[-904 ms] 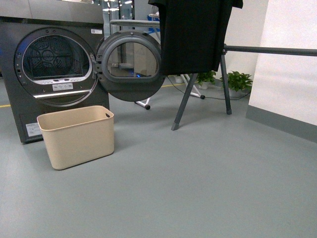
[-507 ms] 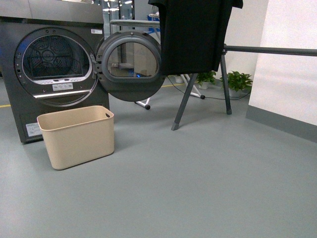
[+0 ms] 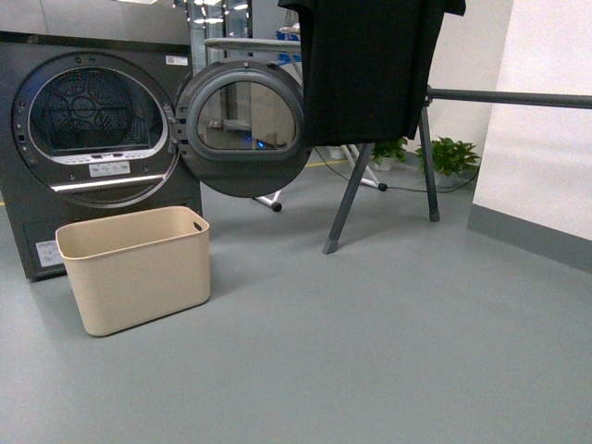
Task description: Move hamper under clothes hanger
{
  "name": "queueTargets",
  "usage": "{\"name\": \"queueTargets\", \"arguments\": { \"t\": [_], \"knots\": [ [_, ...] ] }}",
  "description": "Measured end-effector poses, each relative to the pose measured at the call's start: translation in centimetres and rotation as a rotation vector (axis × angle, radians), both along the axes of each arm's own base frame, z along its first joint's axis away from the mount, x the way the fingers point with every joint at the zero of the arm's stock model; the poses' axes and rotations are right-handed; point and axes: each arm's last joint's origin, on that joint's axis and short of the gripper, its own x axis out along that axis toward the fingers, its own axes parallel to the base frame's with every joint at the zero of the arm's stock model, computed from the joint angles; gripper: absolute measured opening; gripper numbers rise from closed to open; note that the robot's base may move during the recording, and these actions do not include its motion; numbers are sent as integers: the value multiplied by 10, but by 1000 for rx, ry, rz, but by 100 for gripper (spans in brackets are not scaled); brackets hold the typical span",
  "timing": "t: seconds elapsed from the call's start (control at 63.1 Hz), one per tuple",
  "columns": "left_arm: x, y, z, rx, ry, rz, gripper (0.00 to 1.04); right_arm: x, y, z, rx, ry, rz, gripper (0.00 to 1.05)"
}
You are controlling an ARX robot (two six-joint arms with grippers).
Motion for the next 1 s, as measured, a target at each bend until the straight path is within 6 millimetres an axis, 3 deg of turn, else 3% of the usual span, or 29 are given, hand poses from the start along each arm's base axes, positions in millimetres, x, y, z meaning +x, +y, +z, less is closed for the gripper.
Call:
{"name": "queueTargets", "arguments": {
  "t": [0.999],
  "knots": [
    [0,0,0,0,1,0,98,0,0,0,0,4,1,97]
  ]
}}
